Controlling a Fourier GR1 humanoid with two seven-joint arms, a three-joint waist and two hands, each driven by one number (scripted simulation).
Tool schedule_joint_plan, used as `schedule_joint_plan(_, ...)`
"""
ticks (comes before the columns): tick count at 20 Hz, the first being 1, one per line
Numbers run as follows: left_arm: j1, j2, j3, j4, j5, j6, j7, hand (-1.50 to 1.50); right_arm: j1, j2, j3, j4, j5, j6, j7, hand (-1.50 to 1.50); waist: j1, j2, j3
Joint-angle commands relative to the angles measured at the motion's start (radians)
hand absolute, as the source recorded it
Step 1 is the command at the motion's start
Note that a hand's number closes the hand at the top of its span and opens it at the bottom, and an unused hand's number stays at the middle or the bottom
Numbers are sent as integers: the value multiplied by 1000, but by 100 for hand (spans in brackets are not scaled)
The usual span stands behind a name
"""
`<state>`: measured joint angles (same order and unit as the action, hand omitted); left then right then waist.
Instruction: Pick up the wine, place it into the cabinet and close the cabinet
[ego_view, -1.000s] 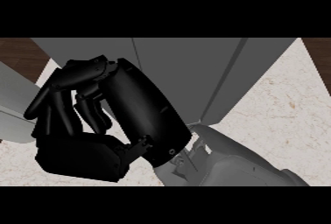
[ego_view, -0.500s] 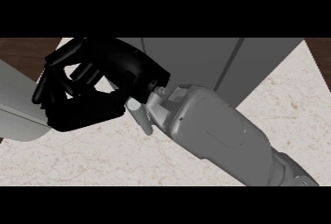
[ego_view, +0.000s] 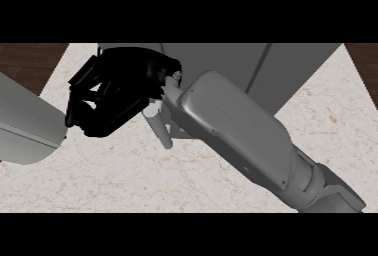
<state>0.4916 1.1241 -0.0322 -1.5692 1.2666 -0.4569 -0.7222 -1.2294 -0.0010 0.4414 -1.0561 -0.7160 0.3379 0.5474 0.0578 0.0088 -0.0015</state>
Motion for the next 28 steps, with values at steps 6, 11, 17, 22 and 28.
schedule_joint_plan(6, 22, -69, 57, -6, -49, -48, 16, -150, -13, 1, -40, 207, -109, 173, -127, 150, -16, -3, 1)
schedule_joint_plan(11, -28, -85, 81, 47, -65, -81, 45, -150, -29, -12, -100, 347, -78, 234, -197, 150, -20, 5, 0)
schedule_joint_plan(17, -18, -100, 108, 48, -45, -95, 86, -150, -58, -55, -129, 382, -75, 199, -232, 150, -21, 1, 1)
schedule_joint_plan(22, -33, -98, 130, 59, -46, -93, 101, -150, -51, -133, -147, 400, 3, 126, -322, 150, -26, 8, 0)
schedule_joint_plan(28, -40, -97, 129, 25, -62, -80, 126, -150, -38, -151, -163, 381, 33, 75, -375, 150, -36, 8, 1)
